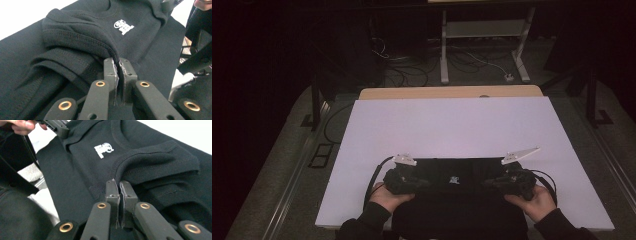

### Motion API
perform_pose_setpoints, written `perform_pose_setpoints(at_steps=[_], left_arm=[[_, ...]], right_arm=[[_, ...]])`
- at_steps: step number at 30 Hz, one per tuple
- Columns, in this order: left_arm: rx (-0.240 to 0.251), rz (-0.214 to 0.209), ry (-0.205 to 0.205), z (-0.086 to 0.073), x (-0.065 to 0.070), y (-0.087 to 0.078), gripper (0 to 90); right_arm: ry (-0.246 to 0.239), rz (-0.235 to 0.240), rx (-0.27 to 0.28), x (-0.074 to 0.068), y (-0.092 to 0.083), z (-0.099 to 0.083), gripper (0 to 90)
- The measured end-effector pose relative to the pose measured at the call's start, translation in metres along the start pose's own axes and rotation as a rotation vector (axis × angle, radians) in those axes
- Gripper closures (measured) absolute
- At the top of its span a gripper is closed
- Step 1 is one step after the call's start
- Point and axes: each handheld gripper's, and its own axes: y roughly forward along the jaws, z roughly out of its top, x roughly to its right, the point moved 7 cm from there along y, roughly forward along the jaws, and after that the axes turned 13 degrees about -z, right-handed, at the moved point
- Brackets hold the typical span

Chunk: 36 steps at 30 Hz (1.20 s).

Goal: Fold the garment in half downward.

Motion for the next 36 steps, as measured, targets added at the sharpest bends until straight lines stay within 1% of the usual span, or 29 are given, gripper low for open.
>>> perform_pose_setpoints(at_steps=[3,5,8,13,17,20,24,26,31,33,35,36], left_arm=[[-0.014,-0.008,0.013,-0.002,0.005,0.001,84.0],[-0.035,-0.014,0.019,-0.004,0.007,0.003,83.9],[-0.051,-0.017,0.013,-0.009,0.008,0.004,83.9],[-0.067,-0.027,0.018,-0.013,0.012,0.004,84.0],[-0.084,-0.034,0.013,-0.017,0.016,0.006,83.9],[-0.091,-0.03,-0.015,-0.021,0.018,0.009,83.9],[-0.101,-0.038,-0.017,-0.024,0.022,0.01,83.9],[-0.105,-0.041,-0.014,-0.025,0.024,0.01,83.8],[-0.112,-0.045,-0.006,-0.029,0.027,0.01,83.1],[-0.117,-0.052,0.005,-0.029,0.029,0.01,82.4],[-0.132,-0.054,0.028,-0.031,0.032,0.009,82.2],[-0.136,-0.053,0.031,-0.031,0.033,0.01,82.2]], right_arm=[[-0.009,0.005,-0.019,-0.005,0.0,-0.004,85.2],[-0.007,0.008,-0.031,-0.006,0.0,-0.007,85.2],[-0.005,0.02,-0.038,-0.008,0.0,-0.011,85.1],[-0.003,0.028,-0.061,-0.01,0.001,-0.018,85.1],[-0.008,0.032,-0.071,-0.012,0.0,-0.02,85.1],[-0.01,0.037,-0.077,-0.015,-0.001,-0.023,85.1],[-0.014,0.044,-0.087,-0.017,-0.001,-0.026,85.1],[-0.021,0.05,-0.089,-0.019,-0.002,-0.027,85.0],[-0.017,0.06,-0.104,-0.023,-0.003,-0.031,84.7],[-0.018,0.059,-0.109,-0.024,-0.004,-0.032,84.7],[-0.019,0.063,-0.112,-0.025,-0.004,-0.033,84.6],[-0.022,0.066,-0.113,-0.025,-0.005,-0.033,84.6]])
